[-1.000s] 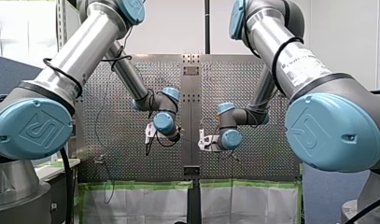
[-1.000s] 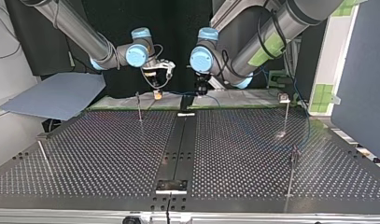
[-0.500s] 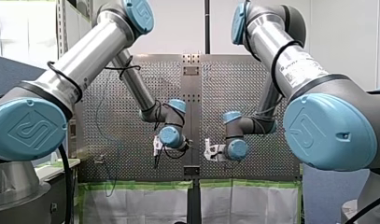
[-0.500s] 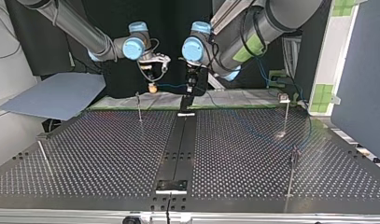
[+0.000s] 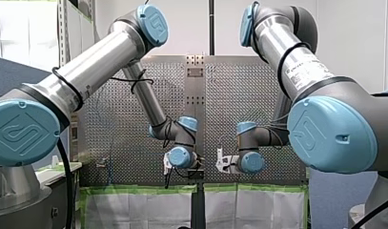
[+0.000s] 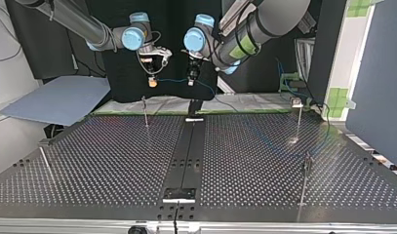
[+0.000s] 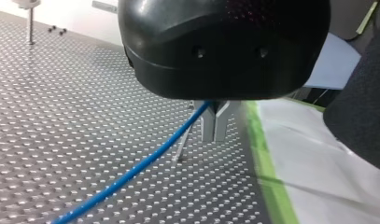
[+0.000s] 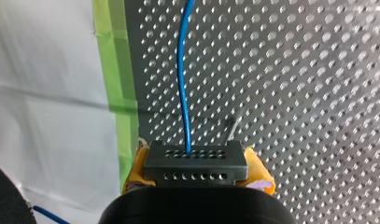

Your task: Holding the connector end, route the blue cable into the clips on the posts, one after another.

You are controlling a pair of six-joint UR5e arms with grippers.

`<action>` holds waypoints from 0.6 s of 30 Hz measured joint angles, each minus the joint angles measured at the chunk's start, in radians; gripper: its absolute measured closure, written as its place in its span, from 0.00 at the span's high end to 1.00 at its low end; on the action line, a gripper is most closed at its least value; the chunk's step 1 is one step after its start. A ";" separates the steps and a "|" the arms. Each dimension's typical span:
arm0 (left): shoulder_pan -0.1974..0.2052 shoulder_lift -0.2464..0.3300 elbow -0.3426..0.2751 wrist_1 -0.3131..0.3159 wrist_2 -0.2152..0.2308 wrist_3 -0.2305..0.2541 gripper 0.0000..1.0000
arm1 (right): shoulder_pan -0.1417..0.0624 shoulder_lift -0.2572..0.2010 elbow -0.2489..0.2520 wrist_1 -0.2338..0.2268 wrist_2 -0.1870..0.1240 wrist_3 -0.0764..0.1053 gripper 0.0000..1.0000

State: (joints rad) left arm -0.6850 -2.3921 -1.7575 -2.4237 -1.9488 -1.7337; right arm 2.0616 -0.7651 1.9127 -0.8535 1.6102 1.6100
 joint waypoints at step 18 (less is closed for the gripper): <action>-0.036 -0.030 0.001 0.060 0.008 -0.003 0.00 | -0.087 0.001 0.124 -0.171 -0.072 0.050 0.00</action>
State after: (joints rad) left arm -0.7207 -2.4224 -1.7569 -2.3633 -1.9407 -1.7363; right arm 1.9742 -0.7636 2.0369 -1.0241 1.5380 1.6602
